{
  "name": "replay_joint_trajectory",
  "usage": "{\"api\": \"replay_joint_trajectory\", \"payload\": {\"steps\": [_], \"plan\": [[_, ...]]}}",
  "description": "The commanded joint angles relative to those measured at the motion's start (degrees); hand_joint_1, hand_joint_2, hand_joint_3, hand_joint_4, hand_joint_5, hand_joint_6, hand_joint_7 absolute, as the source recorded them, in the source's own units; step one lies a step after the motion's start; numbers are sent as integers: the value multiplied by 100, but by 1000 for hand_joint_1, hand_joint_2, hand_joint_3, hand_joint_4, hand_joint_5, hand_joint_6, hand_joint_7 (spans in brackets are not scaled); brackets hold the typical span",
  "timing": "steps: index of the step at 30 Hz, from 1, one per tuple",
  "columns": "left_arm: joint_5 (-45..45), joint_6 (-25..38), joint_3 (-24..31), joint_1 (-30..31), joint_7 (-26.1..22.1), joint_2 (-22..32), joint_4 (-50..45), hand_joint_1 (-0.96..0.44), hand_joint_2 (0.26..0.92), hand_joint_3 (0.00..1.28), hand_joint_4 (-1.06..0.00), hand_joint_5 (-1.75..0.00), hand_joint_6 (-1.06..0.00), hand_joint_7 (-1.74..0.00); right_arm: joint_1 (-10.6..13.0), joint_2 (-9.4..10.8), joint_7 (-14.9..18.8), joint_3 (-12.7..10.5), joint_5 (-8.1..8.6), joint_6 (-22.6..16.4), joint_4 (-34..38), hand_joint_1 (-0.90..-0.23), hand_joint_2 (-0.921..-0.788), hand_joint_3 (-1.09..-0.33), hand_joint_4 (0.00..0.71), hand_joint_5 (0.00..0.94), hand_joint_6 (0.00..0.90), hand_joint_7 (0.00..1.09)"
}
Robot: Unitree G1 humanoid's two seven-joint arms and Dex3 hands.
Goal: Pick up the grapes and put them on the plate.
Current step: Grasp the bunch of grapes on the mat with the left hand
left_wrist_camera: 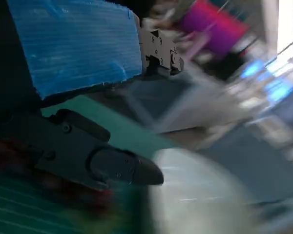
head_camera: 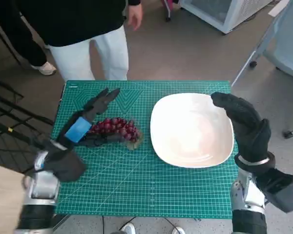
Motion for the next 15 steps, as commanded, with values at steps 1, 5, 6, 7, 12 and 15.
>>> {"api": "replay_joint_trajectory", "payload": {"steps": [1,5,6,7,12,15], "plan": [[868,1036,-466,37,-6,132,-404,-492,720,1,0,1,-159,-10,66,-6,-43,50,-78,90,16,-570,-921,-673,187,1,-1,372],[1114,1456,-733,-99,-35,123,-283,-492,713,0,1,1,-163,-10,64,-2,-75,56,-98,112,-7,-567,-921,-675,187,1,-1,372],[1153,1539,-797,-143,-45,124,-228,-493,713,0,1,1,-164,-10,63,-3,-80,56,-98,118,-10,-566,-921,-675,187,1,-1,371],[1183,1615,-860,-188,-56,125,-168,-496,712,0,1,1,-165,-10,62,-4,-84,57,-96,125,-11,-566,-921,-675,187,1,-1,371],[1274,1947,-1177,-467,-83,116,258,-501,711,0,1,1,-165,-7,69,-14,-106,59,-101,144,-28,-565,-921,-675,187,1,0,371],[1292,2061,-1356,-656,-79,105,560,-496,710,0,1,1,-163,-4,76,-19,-120,62,-111,142,-38,-565,-921,-674,188,1,0,372]]}}
